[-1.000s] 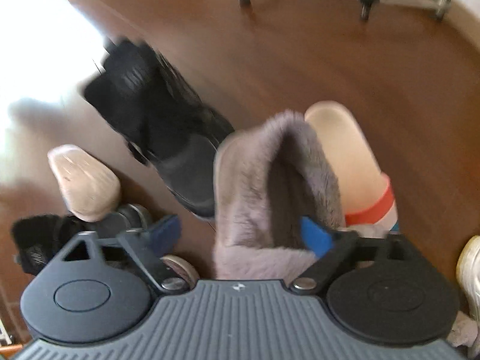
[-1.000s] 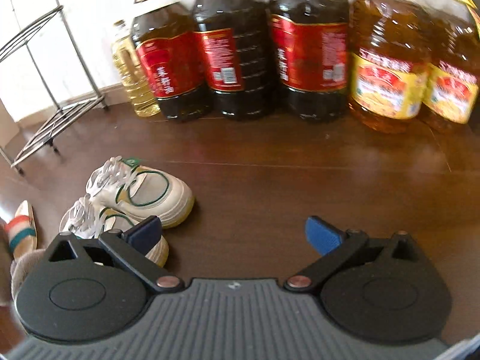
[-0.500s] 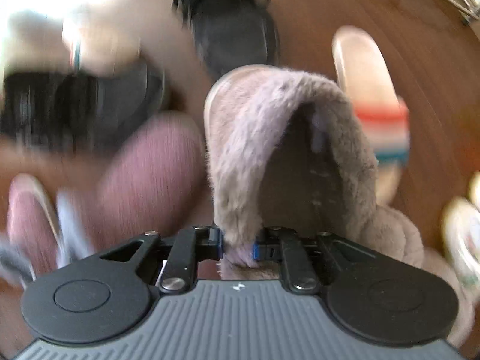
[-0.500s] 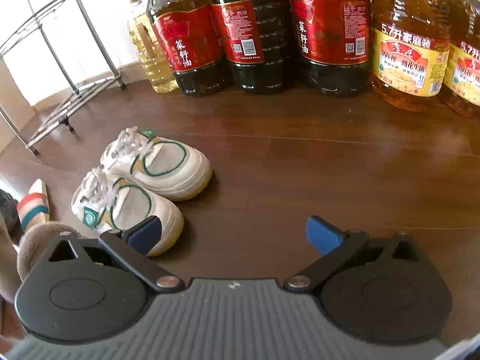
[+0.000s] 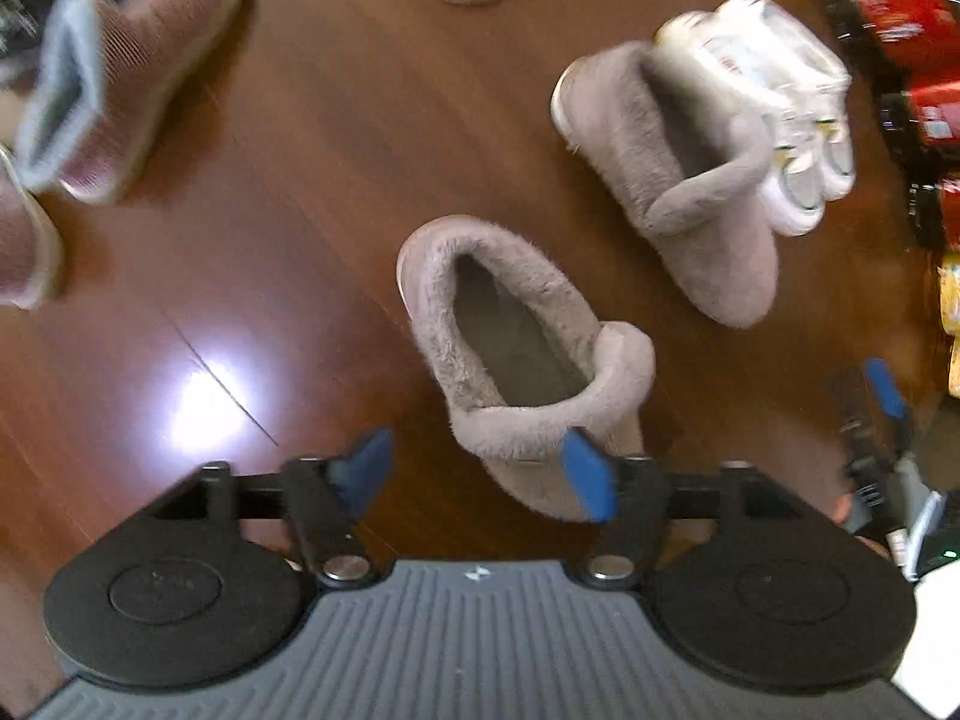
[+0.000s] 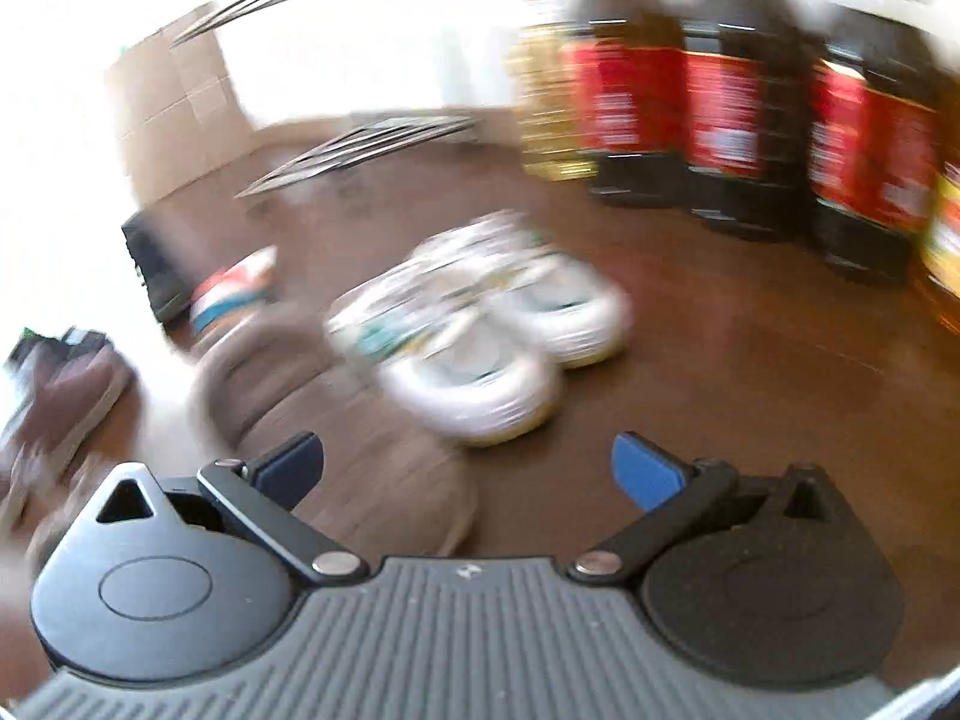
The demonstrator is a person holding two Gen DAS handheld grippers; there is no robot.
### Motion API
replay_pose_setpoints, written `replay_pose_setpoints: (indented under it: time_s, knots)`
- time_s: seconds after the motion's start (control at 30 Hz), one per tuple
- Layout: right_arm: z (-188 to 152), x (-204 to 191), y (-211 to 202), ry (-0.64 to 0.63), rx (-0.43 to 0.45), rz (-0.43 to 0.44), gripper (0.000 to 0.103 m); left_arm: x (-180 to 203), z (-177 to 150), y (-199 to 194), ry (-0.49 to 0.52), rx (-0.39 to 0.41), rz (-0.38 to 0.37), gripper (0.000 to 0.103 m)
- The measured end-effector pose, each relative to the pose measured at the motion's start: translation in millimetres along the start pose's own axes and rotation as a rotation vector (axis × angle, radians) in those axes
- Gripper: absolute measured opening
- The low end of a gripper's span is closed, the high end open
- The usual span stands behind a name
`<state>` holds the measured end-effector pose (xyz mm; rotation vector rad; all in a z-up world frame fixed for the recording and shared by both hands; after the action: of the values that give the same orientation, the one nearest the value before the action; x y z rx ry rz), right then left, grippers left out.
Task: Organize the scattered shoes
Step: 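Grasp the grey fuzzy slipper with the left gripper and lift it, then set the grey slipper beside its mate and open the left gripper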
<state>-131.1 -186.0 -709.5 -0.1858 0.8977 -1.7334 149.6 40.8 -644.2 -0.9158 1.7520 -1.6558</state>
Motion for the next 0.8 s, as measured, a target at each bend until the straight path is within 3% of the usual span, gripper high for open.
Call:
replay_pose_setpoints:
  time_s: [0.1, 0.13, 0.27, 0.37, 0.4, 0.47, 0.53, 0.67, 0.8]
  knots:
    - [-21.1, -46.7, 22.9, -0.146, -0.143, 0.183, 0.102, -3.9, -14.7, -14.4, -0.005, 0.055, 0.027, 0.082]
    - [-25.7, -54.3, 26.2, -0.169, -0.155, 0.199, 0.102, -6.7, -19.9, -17.5, -0.007, 0.072, 0.034, 0.082]
    - [-65.8, -116.1, 60.4, -0.340, -0.280, 0.309, 0.102, -9.4, -24.8, -4.8, -0.005, 0.019, 0.000, 0.082]
    - [-81.6, -143.9, 72.0, -0.438, -0.280, 0.280, 0.103, -8.4, -25.4, -6.5, 0.009, 0.040, 0.032, 0.082]
    - [-88.1, -154.8, 76.0, -0.502, -0.270, 0.226, 0.103, -8.3, -25.1, -7.6, 0.016, 0.049, 0.047, 0.082]
    - [-100.4, -166.9, 82.4, -0.619, -0.255, 0.151, 0.103, -7.4, -24.2, -9.0, 0.017, 0.058, 0.032, 0.082]
    - [-108.5, -169.7, 83.1, -0.673, -0.232, 0.141, 0.103, -4.5, -24.5, -8.5, 0.022, 0.060, 0.022, 0.082]
    - [-102.8, -157.8, 76.6, -0.645, -0.214, 0.175, 0.080, 6.4, -23.9, -2.4, 0.088, 0.055, 0.056, 0.082]
    - [-83.0, -137.0, 76.5, -0.618, -0.227, 0.167, 0.073, 12.5, -22.9, 1.9, 0.119, 0.052, 0.080, 0.082]
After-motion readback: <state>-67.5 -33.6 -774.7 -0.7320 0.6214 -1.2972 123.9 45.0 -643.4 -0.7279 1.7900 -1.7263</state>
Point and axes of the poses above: each gripper's, at about its wrist camera, not at the fingertips, and y roughly the way its jaws point, x to its right, z to its top, the point moved 1 cm from there along y, roughly the way its jaws point, and after that the axes turned 6 degrees about z, right-handed, at the moved point
